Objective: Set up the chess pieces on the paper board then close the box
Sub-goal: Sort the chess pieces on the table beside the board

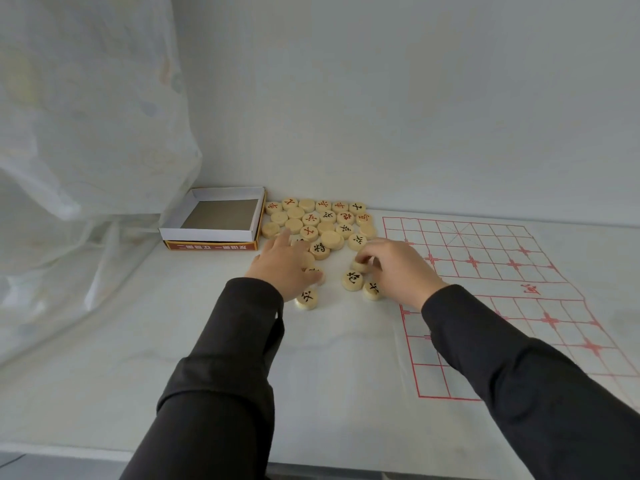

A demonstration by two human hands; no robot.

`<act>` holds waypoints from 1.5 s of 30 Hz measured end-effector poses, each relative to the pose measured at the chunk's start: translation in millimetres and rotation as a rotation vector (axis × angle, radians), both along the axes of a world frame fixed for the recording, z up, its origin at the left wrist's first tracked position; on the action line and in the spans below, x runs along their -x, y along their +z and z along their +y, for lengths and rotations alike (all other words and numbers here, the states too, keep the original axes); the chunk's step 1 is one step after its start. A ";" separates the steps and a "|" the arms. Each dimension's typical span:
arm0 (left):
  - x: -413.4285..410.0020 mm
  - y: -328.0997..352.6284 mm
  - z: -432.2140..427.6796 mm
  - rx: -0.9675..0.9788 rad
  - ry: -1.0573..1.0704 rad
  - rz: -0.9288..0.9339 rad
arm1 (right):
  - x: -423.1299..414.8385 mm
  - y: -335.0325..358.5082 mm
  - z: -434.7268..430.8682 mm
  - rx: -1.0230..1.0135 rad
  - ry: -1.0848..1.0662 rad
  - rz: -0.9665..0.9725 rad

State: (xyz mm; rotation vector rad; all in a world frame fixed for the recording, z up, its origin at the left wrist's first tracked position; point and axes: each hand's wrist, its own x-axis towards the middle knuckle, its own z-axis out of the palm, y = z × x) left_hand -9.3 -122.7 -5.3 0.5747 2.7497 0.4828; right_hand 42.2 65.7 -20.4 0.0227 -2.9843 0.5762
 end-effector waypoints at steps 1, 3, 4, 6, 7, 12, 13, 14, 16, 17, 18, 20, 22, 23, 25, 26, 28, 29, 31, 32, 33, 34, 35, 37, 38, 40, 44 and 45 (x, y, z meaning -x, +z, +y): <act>0.8 2.3 -3.7 -0.002 0.015 -0.003 | -2.8 0.2 -0.2 -0.005 0.020 -0.015; 2.6 8.2 -11.9 -0.011 0.055 0.008 | -6.9 -1.6 -2.6 0.015 0.034 -0.027; 3.2 12.0 -15.2 -0.020 0.062 0.012 | -8.9 -2.7 -5.5 0.048 0.032 -0.048; 3.6 17.2 -19.1 -0.045 0.044 -0.010 | -13.2 -6.9 -13.5 0.117 0.046 -0.135; 2.6 18.6 -19.8 -0.054 0.034 -0.022 | -16.4 -10.2 -17.5 0.126 0.063 -0.169; 0.5 13.6 -23.5 -0.043 0.026 -0.046 | -28.5 -20.2 -32.9 0.173 0.087 -0.135; 1.2 12.1 -24.7 -0.030 0.020 -0.059 | -30.2 -20.5 -35.7 0.194 0.093 -0.128; 2.4 11.5 -25.7 -0.023 0.014 -0.071 | -31.6 -20.6 -38.4 0.214 0.097 -0.124; 5.1 9.8 -27.8 -0.025 0.006 -0.083 | -32.9 -18.9 -43.3 0.260 0.103 -0.124; 5.2 8.8 -28.7 -0.028 0.006 -0.082 | -32.7 -17.9 -45.3 0.288 0.098 -0.128; 4.9 8.0 -29.3 -0.030 0.006 -0.078 | -31.7 -16.7 -46.9 0.318 0.085 -0.127; 4.1 7.0 -29.5 -0.030 0.007 -0.080 | -28.3 -14.1 -50.7 0.345 0.055 -0.091; 4.7 7.2 -30.9 -0.019 -0.001 -0.085 | -22.2 -12.8 -57.0 0.315 0.050 -0.036; 5.6 7.2 -32.3 -0.013 -0.005 -0.089 | -19.0 -12.3 -59.9 0.307 0.058 -0.024; 8.6 8.0 -38.2 -0.007 0.006 -0.093 | -12.9 -11.7 -65.1 0.296 0.074 -0.034; 9.3 8.5 -41.3 -0.001 0.016 -0.089 | -11.0 -11.6 -65.9 0.284 0.078 -0.040; 10.1 9.5 -46.0 0.023 0.026 -0.079 | -7.2 -11.9 -65.9 0.252 0.087 -0.050; 9.7 9.6 -46.9 0.030 0.028 -0.075 | -5.9 -11.9 -65.5 0.236 0.093 -0.054; 9.2 10.7 -45.1 0.019 0.033 -0.051 | -3.9 -10.9 -65.5 0.210 0.105 -0.045; 9.3 10.3 -43.3 0.006 0.034 -0.037 | -3.5 -10.6 -65.4 0.206 0.106 -0.035; 9.1 9.7 -41.2 -0.003 0.034 -0.025 | -3.7 -9.9 -64.7 0.209 0.105 -0.027; 8.7 8.6 -38.8 -0.002 0.029 -0.016 | -4.3 -9.4 -63.4 0.214 0.106 -0.021; 7.7 6.8 -36.7 0.011 0.021 -0.012 | -6.2 -9.3 -61.8 0.214 0.110 -0.018; 7.9 2.9 -32.6 0.034 -0.001 0.002 | -8.8 -9.0 -58.1 0.188 0.129 -0.023; 7.5 1.2 -31.1 0.030 -0.013 0.010 | -10.1 -9.4 -55.7 0.173 0.138 -0.037; 7.6 -1.7 -29.2 0.010 -0.038 0.023 | -12.2 -9.7 -50.3 0.177 0.148 -0.076; 9.4 -6.0 -28.4 -0.008 -0.058 0.047 | -9.2 -5.8 -38.3 0.330 0.068 -0.081; 9.5 -6.7 -27.9 -0.004 -0.057 0.050 | -6.6 -4.1 -35.1 0.345 0.037 -0.056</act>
